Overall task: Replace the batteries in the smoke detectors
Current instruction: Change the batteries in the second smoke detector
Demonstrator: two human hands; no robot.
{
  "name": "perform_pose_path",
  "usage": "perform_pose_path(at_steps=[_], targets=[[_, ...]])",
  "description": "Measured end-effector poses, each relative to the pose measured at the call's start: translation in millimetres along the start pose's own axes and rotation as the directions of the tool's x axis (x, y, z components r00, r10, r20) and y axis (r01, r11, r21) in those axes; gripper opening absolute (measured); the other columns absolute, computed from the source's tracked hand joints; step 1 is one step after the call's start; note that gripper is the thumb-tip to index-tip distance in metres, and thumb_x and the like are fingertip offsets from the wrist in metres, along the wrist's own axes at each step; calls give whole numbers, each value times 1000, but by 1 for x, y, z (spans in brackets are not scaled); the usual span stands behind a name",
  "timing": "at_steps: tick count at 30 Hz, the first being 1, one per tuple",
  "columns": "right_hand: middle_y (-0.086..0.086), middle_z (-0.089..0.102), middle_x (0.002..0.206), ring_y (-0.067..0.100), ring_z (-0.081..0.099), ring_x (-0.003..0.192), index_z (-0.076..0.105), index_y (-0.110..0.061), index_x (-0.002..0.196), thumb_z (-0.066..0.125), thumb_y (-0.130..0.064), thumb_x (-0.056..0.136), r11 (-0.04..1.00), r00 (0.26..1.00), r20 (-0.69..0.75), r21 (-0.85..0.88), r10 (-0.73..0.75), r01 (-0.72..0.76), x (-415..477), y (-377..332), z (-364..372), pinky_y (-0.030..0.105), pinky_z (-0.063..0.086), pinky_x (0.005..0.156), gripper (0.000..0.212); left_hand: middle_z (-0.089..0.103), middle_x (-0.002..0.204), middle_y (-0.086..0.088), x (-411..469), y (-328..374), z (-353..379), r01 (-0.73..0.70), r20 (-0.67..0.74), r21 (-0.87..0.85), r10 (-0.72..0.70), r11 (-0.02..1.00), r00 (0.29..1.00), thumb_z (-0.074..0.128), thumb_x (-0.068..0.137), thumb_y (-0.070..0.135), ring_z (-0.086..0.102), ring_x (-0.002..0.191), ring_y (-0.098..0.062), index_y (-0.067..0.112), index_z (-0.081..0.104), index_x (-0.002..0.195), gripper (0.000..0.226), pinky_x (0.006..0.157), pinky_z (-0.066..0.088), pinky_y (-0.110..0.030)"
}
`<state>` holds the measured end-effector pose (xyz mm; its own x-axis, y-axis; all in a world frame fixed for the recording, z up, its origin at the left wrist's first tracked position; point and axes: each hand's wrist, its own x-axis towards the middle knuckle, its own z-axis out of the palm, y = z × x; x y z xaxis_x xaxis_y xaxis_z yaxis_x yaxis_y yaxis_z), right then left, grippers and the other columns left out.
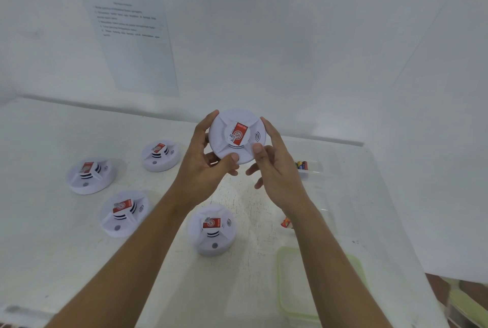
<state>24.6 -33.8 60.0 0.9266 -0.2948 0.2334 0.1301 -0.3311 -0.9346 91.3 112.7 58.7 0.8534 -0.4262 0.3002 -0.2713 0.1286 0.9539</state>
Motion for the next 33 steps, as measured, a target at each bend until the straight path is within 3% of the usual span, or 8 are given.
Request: perform_pose_path(at_steps=[9, 15, 22, 29, 33], targets=[[5, 67, 107, 7, 68, 74, 24, -40, 154, 44, -53, 94, 1000, 1000, 0, 11, 3, -3, -4, 4, -4, 24, 53, 55, 64, 55, 130, 0, -1, -2, 3, -3, 9, 18, 3, 1000, 1000, 69, 86, -2, 70, 93, -22, 31, 33, 144, 76, 65, 60, -33], [3, 67, 106, 9, 68, 74, 24, -40, 154, 45, -43, 101, 1000, 1000, 1, -2, 22, -22, -5, 6, -5, 27, 56, 55, 56, 55, 129, -6, -2, -2, 4, 1, 17, 16, -2, 1000, 1000, 70, 86, -1, 70, 90, -27, 33, 33, 143, 76, 65, 60, -35], [-4, 67, 105, 8, 67, 80, 26, -48, 150, 44, -50, 99, 999, 999, 5, -7, 35, -35, -9, 11, -7, 23, 54, 56, 54, 56, 128, -2, -5, -6, 4, 31, 18, 31, -32, 999, 999, 72, 85, 3, 70, 93, -24, 32, 33, 144, 76, 67, 61, -35], [-15, 57, 124, 11, 63, 83, 29, -45, 151, 31, -43, 107, 992, 994, 33, -74, 102, -99, -8, 24, -10, 20, 54, 56, 44, 61, 119, -2, -9, -23, -6, 123, 18, 95, -125, 988, 992, 53, 99, 14, 72, 79, -24, 36, 44, 136, 44, 69, 57, -33], [-17, 58, 114, 10, 64, 80, 31, -43, 152, 34, -40, 107, 986, 987, 61, -85, 148, -142, -8, 34, -8, 21, 55, 60, 44, 61, 120, -2, -9, -37, -9, 191, -7, 139, -191, 972, 981, 49, 101, 14, 72, 79, -23, 38, 47, 131, 39, 73, 60, -36]])
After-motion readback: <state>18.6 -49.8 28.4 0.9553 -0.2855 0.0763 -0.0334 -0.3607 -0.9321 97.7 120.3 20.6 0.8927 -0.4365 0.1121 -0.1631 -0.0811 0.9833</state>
